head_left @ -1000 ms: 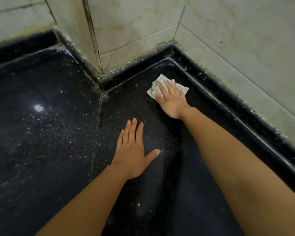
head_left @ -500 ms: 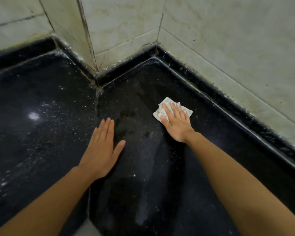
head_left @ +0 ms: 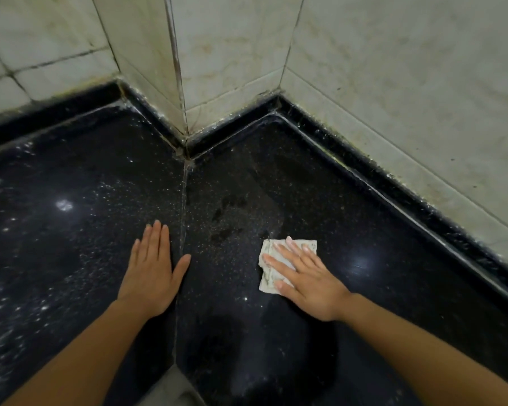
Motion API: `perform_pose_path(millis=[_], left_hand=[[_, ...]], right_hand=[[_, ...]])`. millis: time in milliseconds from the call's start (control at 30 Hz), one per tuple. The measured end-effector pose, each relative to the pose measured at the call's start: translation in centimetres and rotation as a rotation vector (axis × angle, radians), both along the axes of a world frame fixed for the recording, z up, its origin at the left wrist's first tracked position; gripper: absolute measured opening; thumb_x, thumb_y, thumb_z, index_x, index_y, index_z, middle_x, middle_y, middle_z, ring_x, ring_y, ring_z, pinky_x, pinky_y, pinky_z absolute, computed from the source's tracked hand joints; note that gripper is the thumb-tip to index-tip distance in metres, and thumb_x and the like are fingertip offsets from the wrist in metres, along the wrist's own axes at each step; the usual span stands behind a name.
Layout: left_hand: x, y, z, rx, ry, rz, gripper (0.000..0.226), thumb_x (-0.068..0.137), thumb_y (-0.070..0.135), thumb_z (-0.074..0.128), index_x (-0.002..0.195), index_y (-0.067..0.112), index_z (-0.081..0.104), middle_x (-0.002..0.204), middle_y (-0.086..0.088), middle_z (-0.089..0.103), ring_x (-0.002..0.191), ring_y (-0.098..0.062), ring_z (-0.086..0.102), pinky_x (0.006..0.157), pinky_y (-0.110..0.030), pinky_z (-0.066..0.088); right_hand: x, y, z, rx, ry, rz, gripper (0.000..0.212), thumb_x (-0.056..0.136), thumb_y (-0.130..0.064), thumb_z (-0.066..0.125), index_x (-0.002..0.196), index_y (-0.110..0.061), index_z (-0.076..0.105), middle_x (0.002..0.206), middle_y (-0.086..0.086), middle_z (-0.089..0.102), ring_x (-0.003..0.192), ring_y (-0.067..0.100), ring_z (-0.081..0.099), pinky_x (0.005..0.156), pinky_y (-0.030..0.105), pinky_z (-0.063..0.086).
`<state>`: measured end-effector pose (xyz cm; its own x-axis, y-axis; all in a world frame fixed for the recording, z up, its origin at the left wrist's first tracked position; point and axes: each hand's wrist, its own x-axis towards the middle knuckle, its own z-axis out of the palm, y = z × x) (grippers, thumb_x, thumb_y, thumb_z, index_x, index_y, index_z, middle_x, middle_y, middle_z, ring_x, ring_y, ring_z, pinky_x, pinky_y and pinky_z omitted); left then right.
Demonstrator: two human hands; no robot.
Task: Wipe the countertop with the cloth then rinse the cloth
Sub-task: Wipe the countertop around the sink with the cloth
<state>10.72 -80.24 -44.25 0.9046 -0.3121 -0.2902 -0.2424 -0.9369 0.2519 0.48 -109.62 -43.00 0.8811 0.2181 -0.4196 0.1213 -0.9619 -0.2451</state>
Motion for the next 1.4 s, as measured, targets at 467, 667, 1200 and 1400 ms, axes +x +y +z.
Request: perform_pose_path(millis=[467, 667, 1200, 1400], left_hand=[[0.4, 0.1, -1.0, -0.008, 0.01, 0.001, 0.085, 0.075, 0.067, -0.017, 0.14, 0.014, -0.029, 0.148, 0.0, -0.038, 0.134, -0.012, -0.04, 0.108, -0.029, -0.027], [0.5, 0.1, -1.2, 0.028, -0.025, -0.005, 0.084, 0.078, 0.066, -0.016, 0.143, 0.012, -0.023, 0.151, -0.002, -0.034, 0.133, -0.013, -0.042, 0.106, -0.031, -0.03], [0.6, 0.1, -0.8, -0.018, 0.018, -0.003, 0.084, 0.075, 0.067, -0.014, 0.14, 0.014, -0.025, 0.146, 0.001, -0.036, 0.134, -0.017, -0.039, 0.109, -0.037, -0.024], [0.5, 0.1, -0.9, -0.018, 0.025, 0.007, 0.086, 0.073, 0.067, -0.018, 0.14, 0.014, -0.028, 0.146, 0.0, -0.039, 0.133, -0.017, -0.041, 0.11, -0.037, -0.024]], right_hand=[[18.4, -2.6, -1.3, -0.072, -0.037, -0.323, 0.056, 0.101, -0.051, 0.012, 0.152, -0.036, -0.007, 0.16, -0.004, -0.02, 0.145, 0.017, -0.024, 0.117, 0.037, -0.014], [23.8, -0.7, -1.5, -0.071, -0.037, -0.51, 0.059, 0.101, -0.051, 0.01, 0.153, -0.032, -0.009, 0.16, 0.002, -0.021, 0.145, 0.023, -0.025, 0.117, 0.042, -0.015], [9.3, 4.0, -0.8, -0.019, 0.005, -0.017, 0.058, 0.099, -0.051, 0.01, 0.15, -0.038, -0.014, 0.16, -0.002, -0.021, 0.142, 0.017, -0.032, 0.117, 0.04, -0.017], [8.1, 1.5, -0.1, -0.052, 0.021, 0.243, 0.056, 0.097, -0.059, 0.013, 0.148, -0.047, -0.006, 0.156, -0.013, -0.021, 0.14, 0.008, -0.033, 0.113, 0.029, -0.02]])
